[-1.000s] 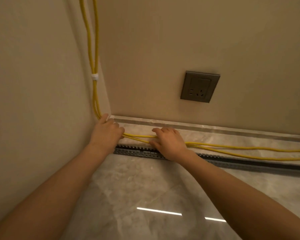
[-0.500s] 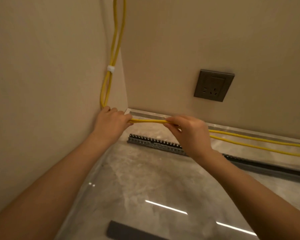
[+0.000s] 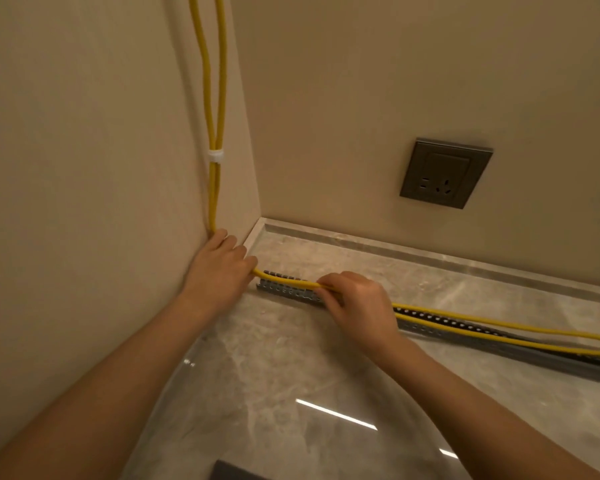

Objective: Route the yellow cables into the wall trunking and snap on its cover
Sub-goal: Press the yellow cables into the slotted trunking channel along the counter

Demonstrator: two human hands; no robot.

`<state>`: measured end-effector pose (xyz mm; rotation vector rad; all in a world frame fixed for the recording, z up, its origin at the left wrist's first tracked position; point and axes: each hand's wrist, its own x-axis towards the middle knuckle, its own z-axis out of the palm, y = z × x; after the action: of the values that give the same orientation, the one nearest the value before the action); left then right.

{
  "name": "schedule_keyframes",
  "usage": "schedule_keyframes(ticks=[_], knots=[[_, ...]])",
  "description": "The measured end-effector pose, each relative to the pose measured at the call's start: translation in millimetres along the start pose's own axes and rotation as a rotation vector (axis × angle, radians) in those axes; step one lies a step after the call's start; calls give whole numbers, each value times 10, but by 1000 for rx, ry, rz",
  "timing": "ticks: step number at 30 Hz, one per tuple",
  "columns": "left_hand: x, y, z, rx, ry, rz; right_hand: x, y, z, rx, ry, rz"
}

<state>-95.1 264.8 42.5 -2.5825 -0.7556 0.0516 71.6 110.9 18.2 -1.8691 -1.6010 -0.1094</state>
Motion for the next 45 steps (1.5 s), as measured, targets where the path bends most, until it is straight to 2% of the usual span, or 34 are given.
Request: schedule_keyframes(ticks=[9, 17, 20, 24, 27, 30, 35, 37, 38, 41, 45], knots=[[69, 51, 96, -103, 13, -23, 62, 172, 175, 30, 35, 55], [111, 185, 123, 21, 5, -9, -59, 233, 384, -23, 133, -30], [140, 251, 115, 79, 5, -27, -101, 243, 398, -91, 120, -71], [176, 309, 177, 63, -107, -87, -127, 212, 388, -150, 13, -74], [209, 370, 163, -36, -117, -132, -118, 173, 355, -170, -71, -51], [236, 503, 116, -245, -103, -169, -132, 152, 298, -96, -123, -14], [362, 984, 19, -757, 15, -113, -133, 169, 199, 270, -102, 120], [414, 1171, 1, -923, 35, -183, -131, 173, 191, 389, -42, 197], [419, 1257, 22, -914, 30, -228, -141, 179, 191, 422, -17, 224], [378, 1460, 138, -641, 27, -290, -192, 215, 182, 454, 32, 267], [353, 1522, 169, -588, 36, -329, -263, 294, 69, 348, 68, 123]])
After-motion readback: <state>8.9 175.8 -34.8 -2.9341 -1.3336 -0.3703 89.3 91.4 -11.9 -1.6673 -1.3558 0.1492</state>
